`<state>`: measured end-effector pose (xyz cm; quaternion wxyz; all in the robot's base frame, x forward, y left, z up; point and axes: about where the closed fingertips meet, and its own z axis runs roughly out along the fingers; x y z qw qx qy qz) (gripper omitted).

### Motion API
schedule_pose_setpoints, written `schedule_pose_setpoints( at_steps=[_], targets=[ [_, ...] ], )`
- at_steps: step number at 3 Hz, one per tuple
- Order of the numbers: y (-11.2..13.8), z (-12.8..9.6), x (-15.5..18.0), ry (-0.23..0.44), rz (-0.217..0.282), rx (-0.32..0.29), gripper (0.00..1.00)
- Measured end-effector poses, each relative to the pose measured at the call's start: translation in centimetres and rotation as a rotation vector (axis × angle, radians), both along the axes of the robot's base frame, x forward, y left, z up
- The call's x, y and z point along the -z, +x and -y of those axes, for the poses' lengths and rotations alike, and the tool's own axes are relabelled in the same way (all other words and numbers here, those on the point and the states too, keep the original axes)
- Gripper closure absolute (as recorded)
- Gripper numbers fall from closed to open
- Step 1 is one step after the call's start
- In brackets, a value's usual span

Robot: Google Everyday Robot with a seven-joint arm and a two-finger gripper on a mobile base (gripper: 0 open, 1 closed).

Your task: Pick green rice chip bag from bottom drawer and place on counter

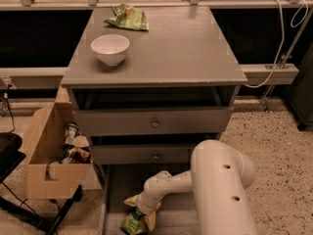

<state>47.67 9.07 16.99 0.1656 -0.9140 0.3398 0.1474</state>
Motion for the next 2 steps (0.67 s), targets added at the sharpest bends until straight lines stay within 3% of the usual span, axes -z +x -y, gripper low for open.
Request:
schedule_pose_setpoints(
  at_steps=[1, 2],
  targets=[
    [-0.2, -1.2, 1.7, 0.009, 0.031, -0.08, 0.0],
    [0.1, -2.5, 3.3, 0.0, 0.068, -0.153, 0.25]
  ],
)
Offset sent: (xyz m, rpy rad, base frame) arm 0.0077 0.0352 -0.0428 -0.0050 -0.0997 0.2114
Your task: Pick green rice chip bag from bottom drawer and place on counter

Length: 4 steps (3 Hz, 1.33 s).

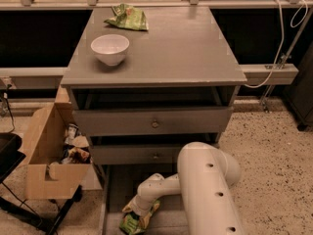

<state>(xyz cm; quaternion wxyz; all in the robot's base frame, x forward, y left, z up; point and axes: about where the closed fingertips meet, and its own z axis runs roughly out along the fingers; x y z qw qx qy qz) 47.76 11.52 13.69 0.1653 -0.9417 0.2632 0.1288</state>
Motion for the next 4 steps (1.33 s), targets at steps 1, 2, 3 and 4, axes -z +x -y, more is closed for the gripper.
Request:
schedule_pose_setpoints(
  at_steps=[1, 2, 3, 4],
  targets=[
    [0.29, -0.45, 0.59, -0.007, 0.015, -0.006, 0.49],
    [0.28, -0.45, 0.6, -0.007, 0.015, -0.006, 0.72],
    [0.01, -0.58, 0.53, -0.005, 0.015, -0.012, 1.0],
    [-0.21, -1.07, -0.37, 0.008, 0.027, -0.033, 1.0]
  ],
)
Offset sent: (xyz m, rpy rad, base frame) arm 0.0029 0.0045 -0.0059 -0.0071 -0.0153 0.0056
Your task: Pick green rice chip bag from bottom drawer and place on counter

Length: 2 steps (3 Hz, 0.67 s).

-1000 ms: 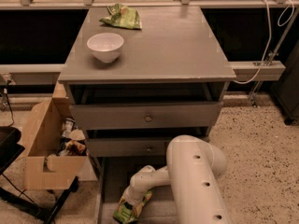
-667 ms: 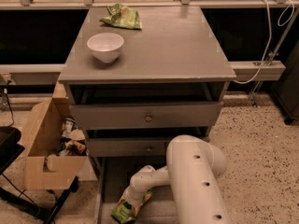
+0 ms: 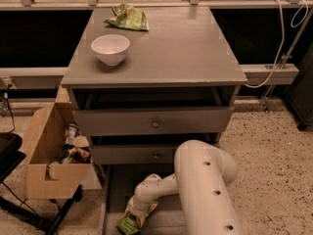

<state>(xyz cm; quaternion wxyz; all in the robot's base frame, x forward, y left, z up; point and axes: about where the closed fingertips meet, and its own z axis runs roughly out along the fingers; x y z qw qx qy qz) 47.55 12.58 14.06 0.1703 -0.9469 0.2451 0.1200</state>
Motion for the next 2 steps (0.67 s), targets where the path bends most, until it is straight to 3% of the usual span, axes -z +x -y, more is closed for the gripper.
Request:
schedule_pose_setpoints(
  at_steps=[1, 2],
  targets=[
    [0.0, -1.7, -4.8, 0.021, 0.056, -0.046, 1.0],
    [-1.0, -2.8, -13.4, 0.081, 0.13, -0.102, 1.0]
  ],
)
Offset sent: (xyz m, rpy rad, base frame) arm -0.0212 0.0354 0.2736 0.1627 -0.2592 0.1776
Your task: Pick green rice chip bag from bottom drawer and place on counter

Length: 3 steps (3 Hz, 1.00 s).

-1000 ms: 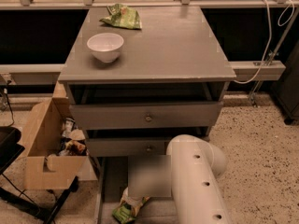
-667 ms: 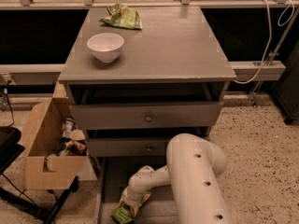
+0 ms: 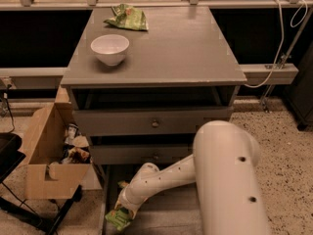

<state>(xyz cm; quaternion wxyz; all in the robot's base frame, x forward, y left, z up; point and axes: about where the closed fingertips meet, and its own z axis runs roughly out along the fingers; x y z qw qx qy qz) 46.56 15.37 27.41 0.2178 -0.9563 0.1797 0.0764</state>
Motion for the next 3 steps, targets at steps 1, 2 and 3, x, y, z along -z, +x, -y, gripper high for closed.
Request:
schedule_pose_setpoints(
  at_steps=[1, 2, 3],
  targets=[
    [-1.3, 0.5, -10.9, 0.122, 0.087, -0.03, 1.0],
    [-1.8, 2.3, -17.3, 0.219, 0.135, -0.017, 1.0],
    [-0.9, 4.1, -22.3, 0.314, 0.156, 0.023, 1.0]
  ],
)
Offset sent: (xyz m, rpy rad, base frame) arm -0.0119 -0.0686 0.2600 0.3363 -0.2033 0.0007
